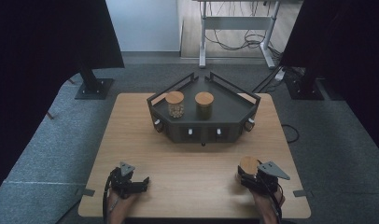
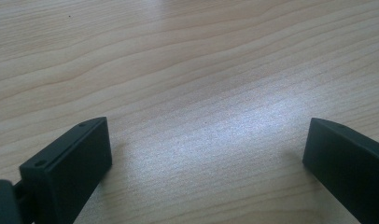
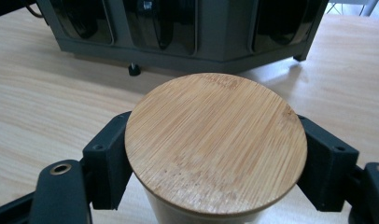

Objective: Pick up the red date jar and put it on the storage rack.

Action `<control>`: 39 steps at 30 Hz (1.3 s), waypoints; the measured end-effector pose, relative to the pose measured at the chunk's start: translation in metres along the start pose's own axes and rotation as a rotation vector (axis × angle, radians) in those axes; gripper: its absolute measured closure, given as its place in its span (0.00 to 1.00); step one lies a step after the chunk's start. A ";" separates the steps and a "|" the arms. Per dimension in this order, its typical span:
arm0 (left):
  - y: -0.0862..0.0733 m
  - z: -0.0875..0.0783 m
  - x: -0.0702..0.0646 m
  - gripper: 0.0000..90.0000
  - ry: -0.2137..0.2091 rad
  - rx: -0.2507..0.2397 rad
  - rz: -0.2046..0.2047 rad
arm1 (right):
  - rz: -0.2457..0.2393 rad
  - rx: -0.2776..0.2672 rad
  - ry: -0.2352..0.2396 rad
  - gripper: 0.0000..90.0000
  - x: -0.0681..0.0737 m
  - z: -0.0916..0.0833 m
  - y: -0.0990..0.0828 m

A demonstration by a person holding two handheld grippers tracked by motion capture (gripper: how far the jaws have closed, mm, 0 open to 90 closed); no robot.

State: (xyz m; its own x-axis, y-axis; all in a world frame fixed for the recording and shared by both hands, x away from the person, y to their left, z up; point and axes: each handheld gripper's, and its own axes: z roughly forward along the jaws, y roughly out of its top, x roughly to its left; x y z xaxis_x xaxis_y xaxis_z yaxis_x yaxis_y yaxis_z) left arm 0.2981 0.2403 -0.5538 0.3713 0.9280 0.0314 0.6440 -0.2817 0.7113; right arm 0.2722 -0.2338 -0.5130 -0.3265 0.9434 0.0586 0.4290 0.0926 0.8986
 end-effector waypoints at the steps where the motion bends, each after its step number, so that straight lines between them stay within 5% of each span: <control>1: 0.000 0.000 0.000 0.01 0.000 0.000 0.000 | -0.002 -0.001 0.000 0.26 0.000 0.000 0.002; 39: 0.000 0.000 0.000 0.01 0.000 -0.003 -0.004 | -0.032 -0.027 0.032 0.26 -0.002 0.012 0.090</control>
State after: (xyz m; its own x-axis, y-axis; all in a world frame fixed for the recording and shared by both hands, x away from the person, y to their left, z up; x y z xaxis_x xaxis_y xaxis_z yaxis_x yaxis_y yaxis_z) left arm 0.2981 0.2400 -0.5540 0.3686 0.9292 0.0282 0.6433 -0.2768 0.7138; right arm 0.3210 -0.2233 -0.4375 -0.3666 0.9294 0.0436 0.3957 0.1133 0.9114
